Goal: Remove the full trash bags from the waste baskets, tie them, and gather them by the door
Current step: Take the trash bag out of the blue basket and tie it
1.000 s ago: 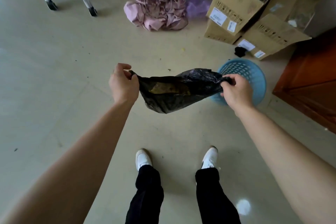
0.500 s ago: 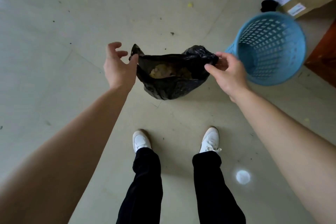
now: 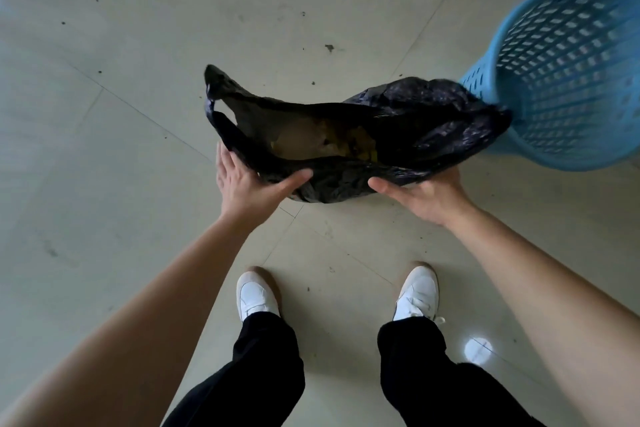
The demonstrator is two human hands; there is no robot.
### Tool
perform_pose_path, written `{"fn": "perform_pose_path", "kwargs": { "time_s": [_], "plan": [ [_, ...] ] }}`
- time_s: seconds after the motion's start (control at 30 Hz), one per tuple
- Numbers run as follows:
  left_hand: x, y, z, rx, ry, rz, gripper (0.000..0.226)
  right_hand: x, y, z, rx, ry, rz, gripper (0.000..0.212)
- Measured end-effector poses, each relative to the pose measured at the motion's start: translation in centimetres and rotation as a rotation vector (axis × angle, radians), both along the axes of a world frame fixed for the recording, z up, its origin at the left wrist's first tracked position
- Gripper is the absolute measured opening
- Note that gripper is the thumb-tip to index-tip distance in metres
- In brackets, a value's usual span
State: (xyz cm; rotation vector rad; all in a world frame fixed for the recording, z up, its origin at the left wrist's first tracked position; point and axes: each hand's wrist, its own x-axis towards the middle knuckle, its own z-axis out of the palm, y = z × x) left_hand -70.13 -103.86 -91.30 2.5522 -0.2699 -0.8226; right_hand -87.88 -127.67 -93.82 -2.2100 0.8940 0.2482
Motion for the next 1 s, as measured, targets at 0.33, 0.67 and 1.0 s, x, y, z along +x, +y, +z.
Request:
{"fn": "perform_pose_path", "kwargs": {
  "time_s": [0.33, 0.67, 1.0],
  "plan": [
    [8.4, -9.6, -10.6, -0.563, -0.019, 0.335, 0.092, 10.9, -1.6, -7.5, 0.096, -0.598, -0.289, 0.055],
    [15.8, -15.3, -17.6, -0.804, 0.098, 0.375, 0.034, 19.2, -7.3, -15.1, 0.455, -0.301, -0.459, 0.07],
    [15.8, -14.7, -10.0, -1.069, 0.247, 0.606, 0.03, 20.3, -7.3, -11.1, 0.559, -0.627, -0.648, 0.033]
  ]
}}
